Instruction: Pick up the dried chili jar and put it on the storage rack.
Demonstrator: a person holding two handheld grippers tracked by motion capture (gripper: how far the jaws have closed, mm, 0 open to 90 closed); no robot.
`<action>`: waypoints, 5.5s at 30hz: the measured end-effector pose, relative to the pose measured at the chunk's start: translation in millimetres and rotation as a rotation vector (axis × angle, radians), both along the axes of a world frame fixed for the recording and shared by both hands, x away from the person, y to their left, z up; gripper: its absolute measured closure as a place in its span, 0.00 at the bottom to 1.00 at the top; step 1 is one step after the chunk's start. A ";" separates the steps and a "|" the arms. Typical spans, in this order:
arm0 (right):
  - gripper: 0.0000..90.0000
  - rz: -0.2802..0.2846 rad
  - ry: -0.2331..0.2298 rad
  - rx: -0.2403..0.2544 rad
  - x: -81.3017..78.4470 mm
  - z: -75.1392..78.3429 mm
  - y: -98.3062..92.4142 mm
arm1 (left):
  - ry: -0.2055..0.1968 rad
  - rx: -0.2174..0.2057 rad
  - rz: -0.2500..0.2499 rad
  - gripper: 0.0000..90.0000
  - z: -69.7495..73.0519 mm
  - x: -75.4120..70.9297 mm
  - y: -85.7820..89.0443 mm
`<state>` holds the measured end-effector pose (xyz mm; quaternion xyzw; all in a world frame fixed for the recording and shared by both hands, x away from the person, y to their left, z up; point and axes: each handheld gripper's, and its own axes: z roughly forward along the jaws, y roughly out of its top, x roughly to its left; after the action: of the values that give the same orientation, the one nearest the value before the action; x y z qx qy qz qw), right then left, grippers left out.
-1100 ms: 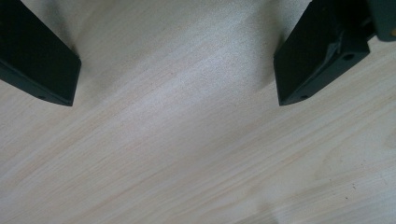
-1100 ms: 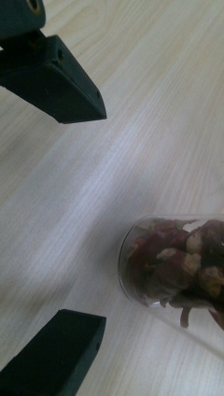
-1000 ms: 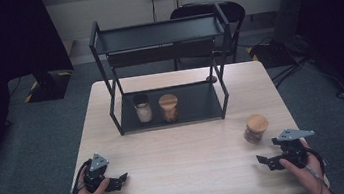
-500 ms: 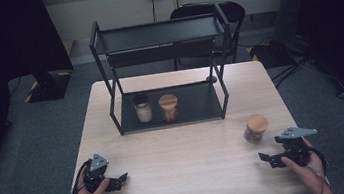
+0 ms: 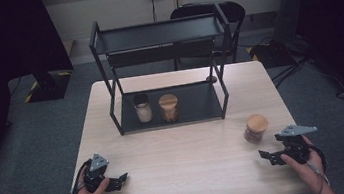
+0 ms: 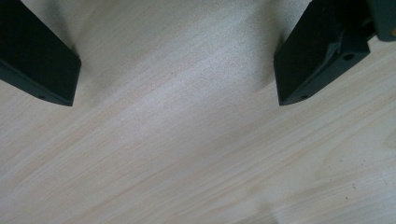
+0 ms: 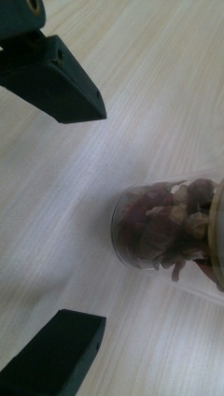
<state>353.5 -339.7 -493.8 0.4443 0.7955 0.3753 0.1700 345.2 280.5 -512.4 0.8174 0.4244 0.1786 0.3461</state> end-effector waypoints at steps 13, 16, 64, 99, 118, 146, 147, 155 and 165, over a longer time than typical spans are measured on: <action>0.02 -0.004 0.000 -0.007 7.4 1.5 1.4 | 0.000 0.000 0.000 0.00 0.0 0.0 0.0; 0.02 -0.006 -0.003 -0.008 8.9 2.3 2.0 | 0.000 0.000 0.000 0.00 0.0 0.0 0.0; 0.03 -0.029 -0.061 -0.045 45.9 14.6 24.8 | 0.000 0.001 -0.001 0.00 0.1 -0.4 0.0; 0.14 -0.044 -0.075 -0.041 58.8 5.2 32.3 | 0.001 0.001 -0.001 0.00 0.1 -1.1 -0.1; 0.28 -0.018 -0.094 -0.019 60.0 4.4 35.7 | 0.001 0.001 -0.002 0.00 0.1 -1.4 -0.1; 0.28 0.060 -0.097 -0.032 69.7 21.0 64.1 | 0.001 0.001 -0.003 0.00 0.1 -1.4 0.0; 0.28 0.064 -0.098 -0.032 70.1 21.8 66.1 | 0.001 0.000 -0.002 0.00 0.1 -1.4 0.0; 0.28 0.088 -0.099 -0.036 74.1 26.2 77.9 | 0.001 0.000 -0.003 0.00 0.1 -1.4 0.0; 0.28 0.112 -0.099 -0.044 78.0 29.5 89.7 | 0.001 0.001 -0.003 0.00 0.1 -1.4 0.0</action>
<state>431.5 -250.0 -464.3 0.3762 0.8178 0.3883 0.1975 343.9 280.5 -512.3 0.8182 0.4235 0.1778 0.3458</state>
